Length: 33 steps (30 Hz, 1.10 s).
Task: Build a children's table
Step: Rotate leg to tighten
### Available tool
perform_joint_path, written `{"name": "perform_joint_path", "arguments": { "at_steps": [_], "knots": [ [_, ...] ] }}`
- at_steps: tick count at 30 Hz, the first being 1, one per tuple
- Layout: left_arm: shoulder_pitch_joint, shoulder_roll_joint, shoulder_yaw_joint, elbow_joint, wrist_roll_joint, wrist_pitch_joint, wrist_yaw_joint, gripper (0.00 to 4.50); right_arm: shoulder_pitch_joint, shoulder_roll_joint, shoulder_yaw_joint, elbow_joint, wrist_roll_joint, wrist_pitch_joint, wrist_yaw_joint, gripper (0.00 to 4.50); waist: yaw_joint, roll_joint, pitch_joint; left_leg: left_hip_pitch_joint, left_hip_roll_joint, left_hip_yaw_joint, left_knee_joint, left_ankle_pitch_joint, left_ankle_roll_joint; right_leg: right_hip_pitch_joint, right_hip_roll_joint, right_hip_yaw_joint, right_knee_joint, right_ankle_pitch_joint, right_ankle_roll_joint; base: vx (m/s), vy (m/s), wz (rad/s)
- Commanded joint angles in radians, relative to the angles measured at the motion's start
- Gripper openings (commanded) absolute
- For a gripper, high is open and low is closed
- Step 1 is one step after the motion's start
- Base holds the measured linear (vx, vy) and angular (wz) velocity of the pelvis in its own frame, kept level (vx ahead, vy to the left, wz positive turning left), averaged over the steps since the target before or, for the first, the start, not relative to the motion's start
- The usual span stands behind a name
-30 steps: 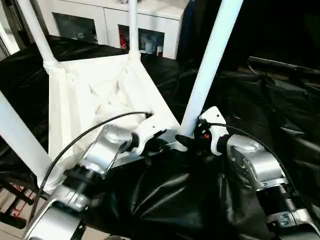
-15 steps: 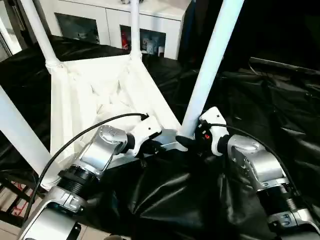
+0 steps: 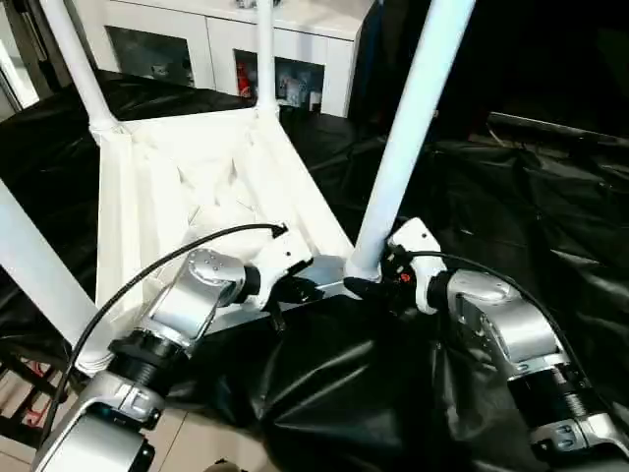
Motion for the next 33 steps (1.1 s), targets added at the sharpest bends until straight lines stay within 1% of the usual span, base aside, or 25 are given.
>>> {"name": "perform_joint_path", "arguments": {
  "at_steps": [1,4,5,6,8,10,12,14,16,17,18,19,20,21,22,23,24,25,26,28,29,30,31,32,33],
  "knots": [
    [0.011,-0.01,-0.002,-0.01,-0.031,-0.004,-0.012,0.0,-0.013,0.002,0.01,-0.01,0.015,-0.005,0.012,3.43,0.002,0.002,-0.071,0.007,0.02,0.001,-0.072,-0.212,0.014,0.056,-0.049,0.046,-0.067,-0.296,-0.174,0.0,0.0,0.0],
    [0.011,-0.008,0.001,-0.011,-0.033,-0.004,-0.014,0.0,-0.015,0.011,0.003,-0.013,0.028,-0.004,0.016,3.28,0.002,0.004,-0.071,0.007,0.02,0.001,-0.072,-0.209,0.014,0.056,-0.049,0.046,-0.066,-0.288,-0.175,0.0,0.0,0.0],
    [0.011,-0.008,0.002,-0.011,-0.033,-0.005,-0.014,0.0,-0.014,0.012,0.002,-0.014,0.029,-0.003,0.015,3.06,0.002,0.004,-0.071,0.008,0.02,0.001,-0.071,-0.207,0.014,0.056,-0.048,0.047,-0.066,-0.282,-0.176,0.0,0.0,0.0],
    [0.012,-0.008,0.002,-0.013,-0.033,-0.005,-0.016,0.0,-0.013,0.012,-0.001,-0.016,0.031,-0.004,0.016,3.06,0.002,0.004,-0.071,0.007,0.02,0.001,-0.072,-0.205,0.015,0.056,-0.048,0.047,-0.065,-0.279,-0.178,0.0,0.0,0.0],
    [0.013,-0.009,0.002,-0.015,-0.034,-0.005,-0.019,0.0,-0.009,0.012,-0.003,-0.022,0.035,-0.002,0.02,2.87,0.001,0.005,-0.071,0.007,0.02,0.001,-0.072,-0.207,0.014,0.057,-0.048,0.047,-0.065,-0.279,-0.178,0.0,0.0,0.0],
    [0.013,-0.012,0.004,-0.014,-0.036,-0.005,-0.017,0.0,-0.003,0.012,-0.002,-0.031,0.039,0.004,0.025,2.79,0.001,0.008,-0.07,0.008,0.019,0.001,-0.072,-0.216,0.012,0.056,-0.048,0.046,-0.067,-0.29,-0.176,0.0,0.0,0.0],
    [0.008,-0.022,0.005,-0.008,-0.037,-0.003,-0.011,0.0,0.01,0.019,0.004,-0.037,0.037,0.008,0.021,2.76,0.001,0.006,-0.071,0.007,0.019,0.001,-0.072,-0.215,0.012,0.056,-0.048,0.046,-0.067,-0.287,-0.176,0.0,0.0,0.0],
    [0.003,-0.037,0.013,0.002,-0.038,0.002,0.009,0.0,0.015,0.027,0.004,-0.035,0.034,0.012,0.009,2.73,0.002,0.005,-0.071,0.007,0.02,0.001,-0.072,-0.212,0.013,0.056,-0.048,0.046,-0.067,-0.28,-0.178,0.0,0.0,0.0],
    [-0.026,-0.095,0.028,0.045,-0.026,0.016,0.097,0.0,0.014,0.082,-0.008,0.001,0.007,0.032,-0.097,2.73,0.0,0.003,-0.069,0.006,0.019,0.002,-0.072,-0.211,0.014,0.055,-0.047,0.047,-0.068,-0.286,-0.177,0.0,0.0,0.0],
    [-0.035,-0.114,0.033,0.058,-0.024,0.023,0.125,0.0,0.011,0.101,-0.013,0.016,-0.005,0.034,-0.138,2.72,-0.001,0.004,-0.066,0.01,0.017,0.003,-0.073,-0.226,0.005,0.05,-0.046,0.046,-0.073,-0.327,-0.168,0.0,0.0,0.0],
    [-0.045,-0.135,0.04,0.073,-0.021,0.032,0.158,0.0,0.008,0.123,-0.02,0.035,-0.02,0.036,-0.188,2.72,-0.001,0.003,-0.067,0.012,0.016,0.003,-0.072,-0.234,0.001,0.049,-0.048,0.046,-0.076,-0.349,-0.163,0.0,0.0,0.0],
    [-0.063,-0.167,0.049,0.098,-0.016,0.043,0.205,0.0,0.0,0.157,-0.033,0.068,-0.038,0.042,-0.265,2.72,-0.001,0.002,-0.066,0.01,0.013,0.001,-0.073,-0.244,-0.007,0.051,-0.05,0.044,-0.083,-0.409,-0.139,0.0,0.0,0.0],
    [-0.082,-0.2,0.056,0.125,-0.013,0.047,0.249,0.0,-0.012,0.198,-0.056,0.103,-0.047,0.052,-0.35,2.72,-0.002,0.008,-0.064,0.013,0.014,0.0,-0.074,-0.259,-0.009,0.046,-0.05,0.044,-0.085,-0.43,-0.134,0.0,0.0,0.0],
    [-0.096,-0.223,0.061,0.143,-0.01,0.048,0.278,0.0,-0.021,0.228,-0.074,0.129,-0.048,0.059,-0.41,2.72,-0.005,0.007,-0.062,0.014,0.01,-0.001,-0.073,-0.286,-0.015,0.044,-0.049,0.041,-0.093,-0.482,-0.116,0.0,0.0,0.0],
    [-0.111,-0.249,0.065,0.163,-0.006,0.046,0.309,0.0,-0.032,0.257,-0.082,0.152,-0.047,0.059,-0.45,2.72,-0.006,0.008,-0.063,0.015,0.009,-0.002,-0.073,-0.291,-0.016,0.045,-0.049,0.039,-0.096,-0.499,-0.107,0.0,0.0,0.0],
    [-0.118,-0.262,0.067,0.173,-0.004,0.043,0.326,0.0,-0.038,0.272,-0.085,0.163,-0.046,0.058,-0.466,2.72,-0.008,0.011,-0.064,0.017,0.009,-0.005,-0.075,-0.3,-0.02,0.042,-0.049,0.038,-0.1,-0.515,-0.093,0.0,0.0,0.0],
    [-0.132,-0.279,0.069,0.191,0.0,0.036,0.348,0.0,-0.055,0.279,-0.046,0.18,-0.075,0.038,-0.464,2.72,-0.008,0.015,-0.065,0.015,0.008,-0.006,-0.075,-0.304,-0.017,0.044,-0.048,0.037,-0.101,-0.507,-0.086,0.0,0.0,0.0],
    [-0.134,-0.282,0.069,0.194,0.001,0.034,0.353,0.0,-0.058,0.279,-0.037,0.183,-0.082,0.034,-0.463,2.72,-0.01,0.012,-0.065,0.014,0.009,-0.006,-0.076,-0.306,-0.016,0.045,-0.047,0.037,-0.102,-0.497,-0.084,0.0,0.0,0.0],
    [-0.139,-0.289,0.067,0.198,0.001,0.023,0.354,0.0,-0.069,0.289,-0.045,0.187,-0.072,0.021,-0.464,3.42,-0.01,0.009,-0.067,0.013,0.008,-0.005,-0.075,-0.302,-0.008,0.046,-0.046,0.037,-0.1,-0.478,-0.084,0.0,0.0,0.0],
    [-0.14,-0.284,0.051,0.194,0.01,-0.005,0.33,0.0,-0.074,0.3,-0.067,0.175,-0.048,0.013,-0.445,3.42,-0.008,0.01,-0.067,0.009,0.009,-0.005,-0.076,-0.289,0.001,0.047,-0.047,0.039,-0.097,-0.456,-0.09,0.0,0.0,0.0],
    [-0.135,-0.277,0.043,0.186,0.013,-0.016,0.311,0.0,-0.07,0.299,-0.074,0.163,-0.038,0.016,-0.429,3.42,-0.006,0.012,-0.069,0.01,0.011,-0.004,-0.076,-0.275,0.006,0.047,-0.047,0.04,-0.094,-0.427,-0.099,0.0,0.0,0.0],
    [-0.133,-0.273,0.04,0.186,0.016,-0.022,0.303,0.0,-0.068,0.3,-0.077,0.157,-0.037,0.018,-0.422,3.63,-0.006,0.012,-0.068,0.008,0.011,-0.004,-0.077,-0.272,0.007,0.048,-0.046,0.04,-0.094,-0.418,-0.102,0.0,0.0,0.0],
    [-0.115,-0.25,0.035,0.165,0.008,-0.042,0.256,0.0,-0.056,0.274,-0.064,0.136,-0.036,0.01,-0.377,3.63,-0.004,0.007,-0.069,0.007,0.011,-0.004,-0.078,-0.267,0.009,0.05,-0.047,0.04,-0.09,-0.411,-0.106,0.0,0.0,0.0],
    [-0.114,-0.249,0.035,0.164,0.007,-0.043,0.253,0.0,-0.055,0.272,-0.063,0.135,-0.036,0.009,-0.374,3.8,-0.005,0.008,-0.068,0.005,0.012,-0.004,-0.078,-0.264,0.012,0.052,-0.048,0.041,-0.089,-0.402,-0.109,0.0,0.0,0.0],
    [-0.09,-0.215,0.025,0.134,-0.004,-0.076,0.188,0.0,-0.039,0.232,-0.048,0.103,-0.025,0.003,-0.307,3.89,-0.001,0.007,-0.069,0.005,0.014,-0.005,-0.079,-0.264,0.016,0.054,-0.049,0.04,-0.089,-0.399,-0.111,0.0,0.0,0.0]
  ]
}}
